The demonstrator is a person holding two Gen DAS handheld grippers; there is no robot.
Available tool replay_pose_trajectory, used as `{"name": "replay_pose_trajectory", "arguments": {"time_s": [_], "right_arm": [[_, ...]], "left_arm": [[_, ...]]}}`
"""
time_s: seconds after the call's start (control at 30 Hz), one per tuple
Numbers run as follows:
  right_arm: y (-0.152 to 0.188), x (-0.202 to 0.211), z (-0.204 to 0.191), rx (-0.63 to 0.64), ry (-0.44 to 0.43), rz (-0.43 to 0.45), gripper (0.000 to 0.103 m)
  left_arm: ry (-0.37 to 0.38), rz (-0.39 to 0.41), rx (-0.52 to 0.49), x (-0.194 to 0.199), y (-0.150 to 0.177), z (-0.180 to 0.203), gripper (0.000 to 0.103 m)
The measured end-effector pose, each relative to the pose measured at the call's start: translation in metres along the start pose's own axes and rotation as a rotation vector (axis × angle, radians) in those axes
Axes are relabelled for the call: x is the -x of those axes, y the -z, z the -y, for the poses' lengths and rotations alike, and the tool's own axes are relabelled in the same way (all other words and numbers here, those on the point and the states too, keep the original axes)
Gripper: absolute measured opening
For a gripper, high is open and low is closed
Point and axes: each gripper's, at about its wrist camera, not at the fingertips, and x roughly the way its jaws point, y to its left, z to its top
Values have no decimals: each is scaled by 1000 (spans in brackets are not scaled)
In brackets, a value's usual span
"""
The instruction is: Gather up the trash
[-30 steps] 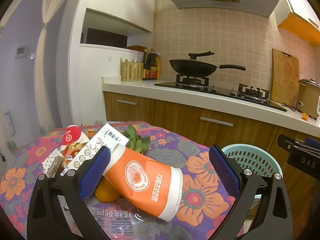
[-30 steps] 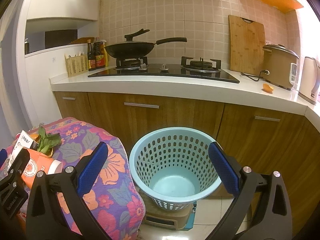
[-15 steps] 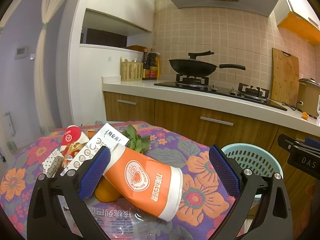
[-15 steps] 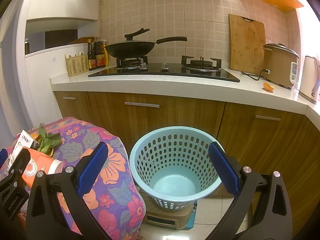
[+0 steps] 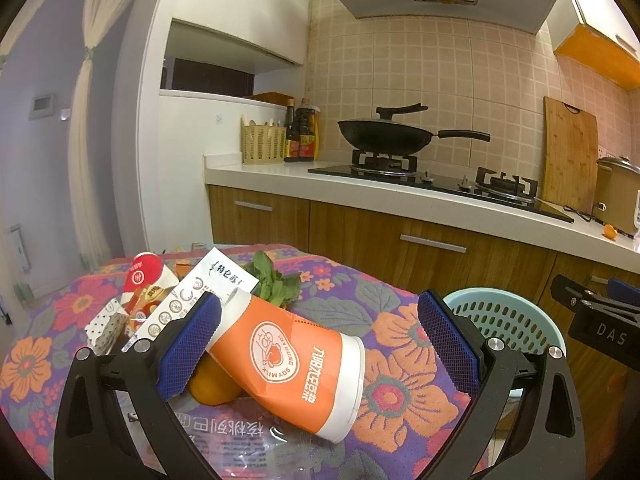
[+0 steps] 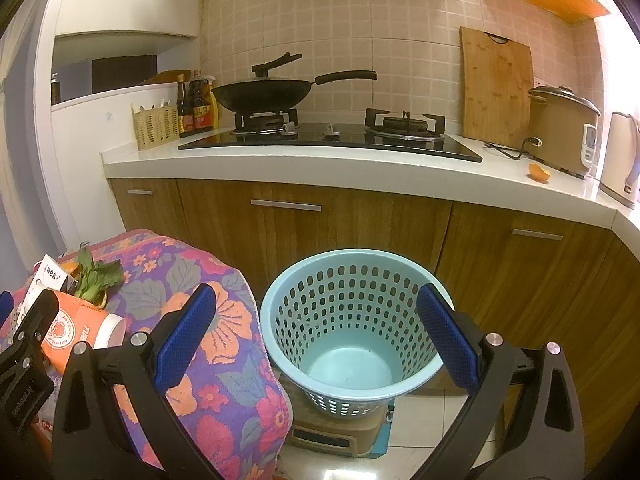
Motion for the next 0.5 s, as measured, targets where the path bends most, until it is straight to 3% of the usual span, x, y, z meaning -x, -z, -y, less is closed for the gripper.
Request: {"name": "replay_pose_trajectory", "arguments": {"time_s": [0.23, 0.5], "right_arm": [[-1, 4, -4, 5, -14, 7, 95], [4, 13, -25, 41, -87, 14, 95]], "left_arm": [[-16, 14, -17, 13, -5, -3, 96], [-159, 16, -56, 54, -19, -53, 96]]}}
